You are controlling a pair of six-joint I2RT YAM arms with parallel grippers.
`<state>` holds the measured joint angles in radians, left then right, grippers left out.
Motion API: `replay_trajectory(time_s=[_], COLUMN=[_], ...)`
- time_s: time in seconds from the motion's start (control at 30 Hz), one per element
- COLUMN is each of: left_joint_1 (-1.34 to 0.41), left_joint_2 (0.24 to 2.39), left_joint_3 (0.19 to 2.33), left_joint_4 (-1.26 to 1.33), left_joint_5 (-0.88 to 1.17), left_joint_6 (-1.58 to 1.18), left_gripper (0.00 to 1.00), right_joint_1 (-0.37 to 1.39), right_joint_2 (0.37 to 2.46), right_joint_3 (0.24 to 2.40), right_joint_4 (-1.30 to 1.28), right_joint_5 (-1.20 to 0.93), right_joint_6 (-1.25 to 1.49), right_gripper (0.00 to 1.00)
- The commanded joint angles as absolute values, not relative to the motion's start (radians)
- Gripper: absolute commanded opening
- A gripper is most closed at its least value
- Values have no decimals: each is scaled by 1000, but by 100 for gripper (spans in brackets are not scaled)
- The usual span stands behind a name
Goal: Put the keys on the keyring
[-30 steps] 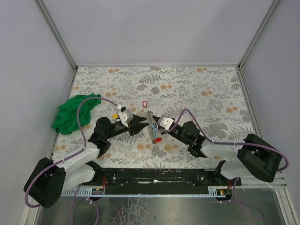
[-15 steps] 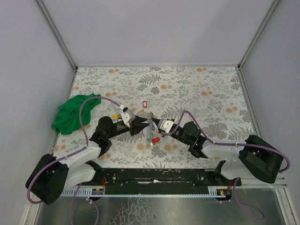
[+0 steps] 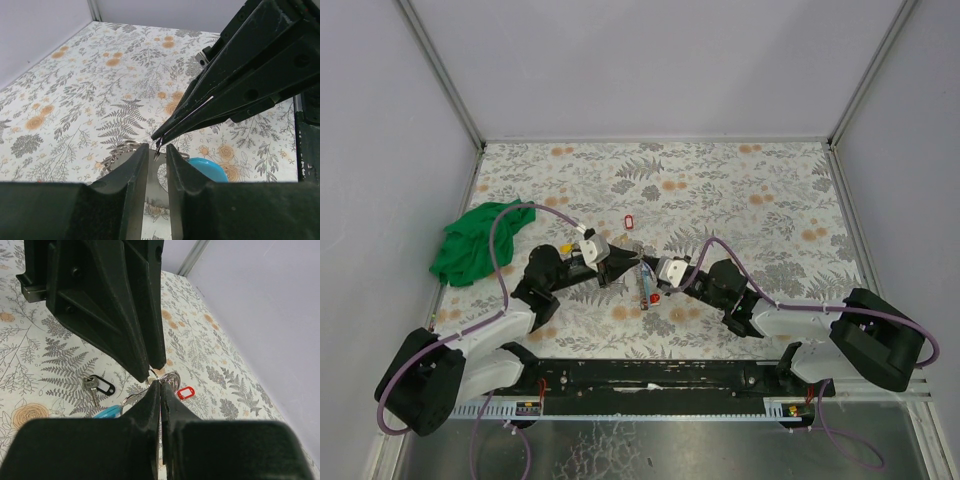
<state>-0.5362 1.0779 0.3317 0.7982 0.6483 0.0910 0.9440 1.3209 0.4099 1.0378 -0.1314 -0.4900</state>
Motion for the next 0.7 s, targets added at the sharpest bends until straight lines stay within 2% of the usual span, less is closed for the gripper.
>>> replay_trajectory(time_s=[0.0,0.4,0.47,0.57,0.67], left_joint_1=[-538,-539,-538,-538,-538], left_joint_2=[1090,1112,1114,1113,1100], left_joint_3=[368,387,390,395,392], left_joint_4=[802,747,744,727,702], left_joint_5=[704,723,726,726,722], left_joint_6=[137,171,175,184,203], left_gripper=[19,16,13,1,0], right_joint_1=[945,946,946,946,946], right_joint_2=[1274,1257,1256,1253,1223], right_joint_3=[419,424,423,423,419], right_joint_4=[1104,1083,1083,1074,1035], right_joint_5=[-168,-187,-191,-203,-198], right_joint_6=[-510,-507,-505,-501,-490], right_gripper=[0,0,0,0,4])
